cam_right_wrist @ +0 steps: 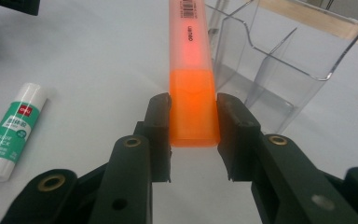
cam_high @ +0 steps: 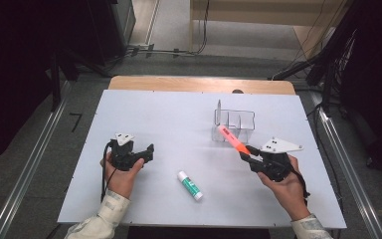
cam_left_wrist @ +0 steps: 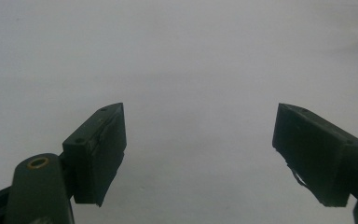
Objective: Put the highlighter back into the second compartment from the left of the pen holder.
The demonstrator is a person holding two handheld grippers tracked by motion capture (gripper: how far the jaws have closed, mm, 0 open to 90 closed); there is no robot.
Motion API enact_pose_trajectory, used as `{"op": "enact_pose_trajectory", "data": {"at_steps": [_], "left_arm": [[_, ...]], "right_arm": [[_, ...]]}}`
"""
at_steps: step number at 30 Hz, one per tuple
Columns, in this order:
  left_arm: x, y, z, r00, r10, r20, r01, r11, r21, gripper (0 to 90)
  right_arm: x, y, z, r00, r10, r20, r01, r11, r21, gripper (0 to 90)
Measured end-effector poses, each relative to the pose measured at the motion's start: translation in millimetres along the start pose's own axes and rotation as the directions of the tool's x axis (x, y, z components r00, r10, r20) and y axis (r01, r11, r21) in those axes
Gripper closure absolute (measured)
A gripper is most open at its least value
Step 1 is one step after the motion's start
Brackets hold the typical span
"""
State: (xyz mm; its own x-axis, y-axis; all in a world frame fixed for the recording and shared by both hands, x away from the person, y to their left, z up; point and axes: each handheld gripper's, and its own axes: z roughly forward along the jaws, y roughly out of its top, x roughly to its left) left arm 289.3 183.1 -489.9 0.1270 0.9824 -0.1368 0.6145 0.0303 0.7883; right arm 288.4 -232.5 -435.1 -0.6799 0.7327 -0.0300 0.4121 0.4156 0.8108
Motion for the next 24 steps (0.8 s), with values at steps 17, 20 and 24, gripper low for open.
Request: {"op": "enact_pose_trajectory", "data": {"at_steps": [17, 20, 24], "left_arm": [[-0.5, -0.3, 0.6, 1.0000, -0.001, 0.001, 0.001, 1.0000, 0.002, 17.8], [-0.5, -0.2, 0.5, 1.0000, -0.001, 0.000, 0.001, 1.0000, 0.002, 17.8], [-0.4, -0.2, 0.6, 1.0000, -0.002, 0.001, 0.002, 1.0000, 0.001, 17.8]], "right_arm": [[-23.6, 3.9, -2.6, 0.9964, 0.057, 0.063, -0.058, 0.998, -0.002, 65.3], [-27.3, 5.1, -0.6, 0.9952, 0.065, 0.073, -0.065, 0.998, 0.002, 65.3], [-31.7, 5.8, 2.2, 0.9940, 0.070, 0.084, -0.070, 0.997, 0.008, 65.4]]}}
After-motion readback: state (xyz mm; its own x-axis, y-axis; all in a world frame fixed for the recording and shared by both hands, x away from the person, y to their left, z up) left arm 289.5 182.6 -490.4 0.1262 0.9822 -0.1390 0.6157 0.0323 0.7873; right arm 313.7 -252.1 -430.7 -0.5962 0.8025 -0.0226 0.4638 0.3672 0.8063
